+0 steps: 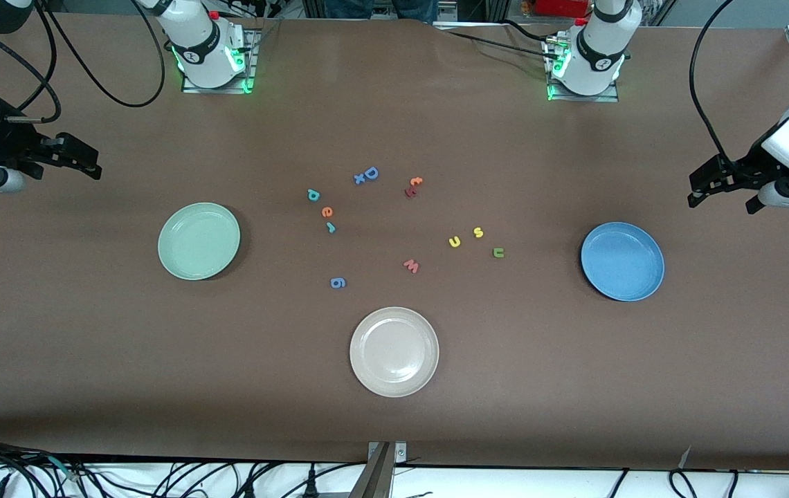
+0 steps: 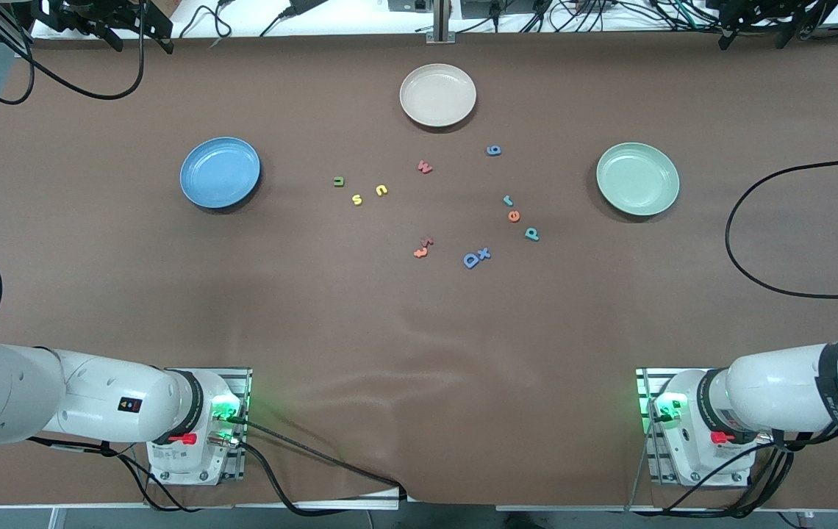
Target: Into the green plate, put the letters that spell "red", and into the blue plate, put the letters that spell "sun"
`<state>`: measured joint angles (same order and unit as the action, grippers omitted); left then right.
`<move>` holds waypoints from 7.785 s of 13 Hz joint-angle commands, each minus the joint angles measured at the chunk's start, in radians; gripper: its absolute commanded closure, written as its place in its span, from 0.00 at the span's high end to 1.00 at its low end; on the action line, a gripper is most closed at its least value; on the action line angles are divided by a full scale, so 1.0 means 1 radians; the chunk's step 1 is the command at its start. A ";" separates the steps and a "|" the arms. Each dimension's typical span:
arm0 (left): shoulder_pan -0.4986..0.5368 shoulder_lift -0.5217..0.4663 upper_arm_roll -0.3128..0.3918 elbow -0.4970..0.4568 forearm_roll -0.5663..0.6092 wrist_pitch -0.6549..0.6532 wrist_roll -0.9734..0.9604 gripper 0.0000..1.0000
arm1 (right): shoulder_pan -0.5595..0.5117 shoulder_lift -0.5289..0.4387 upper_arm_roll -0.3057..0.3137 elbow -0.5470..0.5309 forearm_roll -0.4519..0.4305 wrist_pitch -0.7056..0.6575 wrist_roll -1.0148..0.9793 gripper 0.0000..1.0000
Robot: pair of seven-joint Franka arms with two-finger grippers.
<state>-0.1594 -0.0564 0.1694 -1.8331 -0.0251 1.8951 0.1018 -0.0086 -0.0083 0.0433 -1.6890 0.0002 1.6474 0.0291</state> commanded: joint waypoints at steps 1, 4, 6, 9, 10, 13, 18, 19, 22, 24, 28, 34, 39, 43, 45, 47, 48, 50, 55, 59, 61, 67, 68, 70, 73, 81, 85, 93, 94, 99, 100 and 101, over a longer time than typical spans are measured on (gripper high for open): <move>-0.005 0.018 -0.001 0.038 0.027 -0.027 -0.011 1.00 | 0.001 -0.002 -0.002 0.005 -0.006 0.000 -0.009 1.00; -0.005 0.017 -0.004 0.040 0.027 -0.027 -0.011 1.00 | 0.001 -0.002 -0.002 0.005 -0.006 0.000 -0.009 1.00; -0.006 0.018 -0.004 0.046 0.027 -0.027 -0.011 1.00 | 0.001 -0.002 -0.002 0.006 -0.005 0.000 -0.011 1.00; -0.006 0.018 -0.004 0.049 0.027 -0.027 -0.011 1.00 | -0.001 -0.002 -0.003 0.006 -0.006 0.000 -0.011 1.00; -0.005 0.020 -0.004 0.051 0.028 -0.027 -0.010 1.00 | -0.001 -0.002 -0.002 0.006 -0.005 0.000 -0.011 1.00; -0.003 0.030 -0.002 0.058 0.027 -0.027 -0.008 1.00 | -0.001 -0.002 -0.003 0.005 -0.005 0.000 -0.011 1.00; -0.003 0.043 -0.001 0.078 0.027 -0.028 -0.011 1.00 | -0.001 -0.002 -0.003 0.005 -0.005 0.000 -0.011 1.00; -0.003 0.043 -0.001 0.080 0.027 -0.027 -0.010 1.00 | -0.001 -0.002 -0.003 0.005 -0.005 0.000 -0.011 1.00; -0.003 0.043 -0.001 0.081 0.027 -0.027 -0.010 1.00 | -0.001 -0.002 -0.005 0.005 -0.005 0.000 -0.011 1.00; 0.004 0.043 -0.001 0.081 0.028 -0.027 -0.005 1.00 | -0.001 -0.002 -0.005 0.005 -0.005 0.000 -0.011 1.00; 0.004 0.044 -0.002 0.081 0.027 -0.027 -0.007 1.00 | -0.001 -0.002 -0.005 0.005 -0.005 0.000 -0.011 1.00; 0.008 0.033 -0.002 0.077 0.027 -0.027 -0.005 1.00 | -0.001 -0.001 -0.005 0.005 -0.005 0.000 -0.011 1.00; 0.003 0.032 -0.002 0.077 0.027 -0.027 -0.005 1.00 | -0.001 -0.002 -0.005 0.005 -0.005 0.000 -0.011 1.00; 0.001 0.032 -0.001 0.080 0.027 -0.027 -0.004 1.00 | -0.001 -0.002 -0.005 0.005 -0.005 0.000 -0.011 1.00; 0.001 0.032 -0.001 0.078 0.027 -0.027 -0.004 1.00 | -0.001 -0.002 -0.005 0.005 -0.005 0.000 -0.011 1.00; 0.001 0.032 -0.001 0.080 0.027 -0.024 -0.008 1.00 | -0.001 -0.002 -0.005 0.005 -0.005 0.000 -0.011 1.00; 0.001 0.032 -0.001 0.080 0.027 -0.024 -0.007 1.00 | -0.001 -0.002 -0.005 0.005 -0.005 0.000 -0.011 1.00; 0.003 0.032 -0.001 0.080 0.027 -0.024 -0.004 1.00 | -0.001 -0.002 -0.005 0.005 -0.005 0.000 -0.011 1.00; 0.007 0.032 -0.001 0.080 0.025 -0.022 -0.002 1.00 | -0.001 -0.002 -0.005 0.005 -0.005 0.000 -0.011 1.00; 0.009 0.032 0.001 0.080 0.018 -0.019 -0.002 1.00 | -0.001 -0.002 -0.002 0.005 -0.005 -0.001 -0.009 1.00; 0.009 0.033 0.001 0.080 0.017 -0.014 -0.002 1.00 | 0.001 0.001 0.000 0.005 0.000 0.002 0.012 1.00; 0.009 0.029 0.004 0.078 0.019 -0.021 0.001 1.00 | 0.015 0.040 0.004 0.005 0.009 -0.003 -0.009 1.00; 0.011 0.027 0.012 0.077 0.019 -0.024 0.002 1.00 | 0.047 0.066 0.006 0.002 0.009 -0.021 0.000 1.00; 0.012 0.021 0.018 0.072 0.016 -0.031 0.001 1.00 | 0.082 0.102 0.007 0.003 0.012 -0.035 0.011 1.00; 0.009 0.023 0.015 0.061 0.014 -0.043 0.001 1.00 | 0.180 0.192 0.009 -0.008 0.020 -0.023 0.020 1.00; -0.005 0.082 -0.105 0.011 -0.007 -0.033 -0.167 1.00 | 0.458 0.471 0.012 -0.060 0.037 0.331 0.183 1.00; -0.029 0.164 -0.108 0.011 -0.110 -0.025 -0.365 1.00 | 0.548 0.580 0.012 -0.074 0.035 0.547 0.310 0.99; -0.190 0.338 -0.108 0.011 -0.098 0.168 -0.606 0.96 | 0.581 0.625 0.012 -0.158 0.035 0.693 0.311 0.53; -0.210 0.384 -0.108 0.011 -0.096 0.227 -0.637 0.95 | 0.582 0.625 0.013 -0.159 0.035 0.693 0.311 0.53; -0.281 0.443 -0.107 -0.173 -0.009 0.575 -0.699 0.93 | 0.592 0.625 0.012 -0.169 0.035 0.695 0.310 0.40; -0.285 0.441 -0.105 -0.222 -0.004 0.648 -0.699 0.93 | 0.592 0.625 0.012 -0.169 0.032 0.695 0.308 0.30; -0.285 0.441 -0.105 -0.238 -0.004 0.674 -0.699 0.93 | 0.592 0.625 0.012 -0.169 0.030 0.695 0.308 0.19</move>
<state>-0.4319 0.4261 0.0522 -1.9914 -0.0589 2.5003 -0.5797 0.5725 0.6231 0.0616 -1.8437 0.0241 2.3256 0.3346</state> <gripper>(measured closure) 0.070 0.595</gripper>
